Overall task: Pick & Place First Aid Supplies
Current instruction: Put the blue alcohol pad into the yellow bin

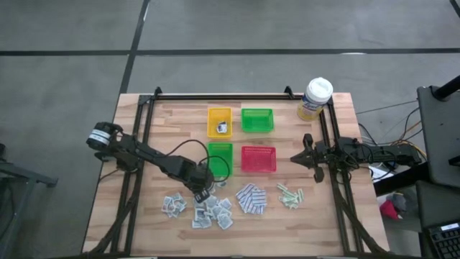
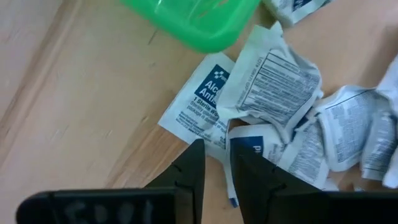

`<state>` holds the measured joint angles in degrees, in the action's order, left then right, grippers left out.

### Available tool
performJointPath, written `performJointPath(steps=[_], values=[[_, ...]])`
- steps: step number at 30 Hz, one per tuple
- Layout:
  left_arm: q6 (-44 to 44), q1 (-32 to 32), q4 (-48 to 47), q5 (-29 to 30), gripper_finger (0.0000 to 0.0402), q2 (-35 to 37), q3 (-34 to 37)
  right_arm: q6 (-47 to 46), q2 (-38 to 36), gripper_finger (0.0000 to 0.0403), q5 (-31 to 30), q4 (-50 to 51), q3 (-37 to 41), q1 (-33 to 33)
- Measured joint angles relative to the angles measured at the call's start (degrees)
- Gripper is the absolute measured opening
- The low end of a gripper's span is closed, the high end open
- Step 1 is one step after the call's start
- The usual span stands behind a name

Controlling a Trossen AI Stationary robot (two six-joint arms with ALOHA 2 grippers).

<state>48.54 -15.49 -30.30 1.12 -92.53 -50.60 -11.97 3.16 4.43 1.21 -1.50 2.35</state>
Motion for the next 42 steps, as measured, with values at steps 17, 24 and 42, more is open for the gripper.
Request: performJointPath(steps=[17,24,42], values=[[1.76,0.07,-0.43,-0.39,0.0000,0.58,-0.18,0.01,0.00,0.0028,0.01,0.00,0.00,0.02],[4.40,0.11,-9.23,-4.37,0.0000,0.81,-4.20,0.01,0.00,0.0028,0.01,0.00,0.01,0.01],[13.08,0.57,-40.86,0.08,0.0000,0.83,-17.34,0.00,0.00,0.0028,0.00,0.00,0.00,0.00]])
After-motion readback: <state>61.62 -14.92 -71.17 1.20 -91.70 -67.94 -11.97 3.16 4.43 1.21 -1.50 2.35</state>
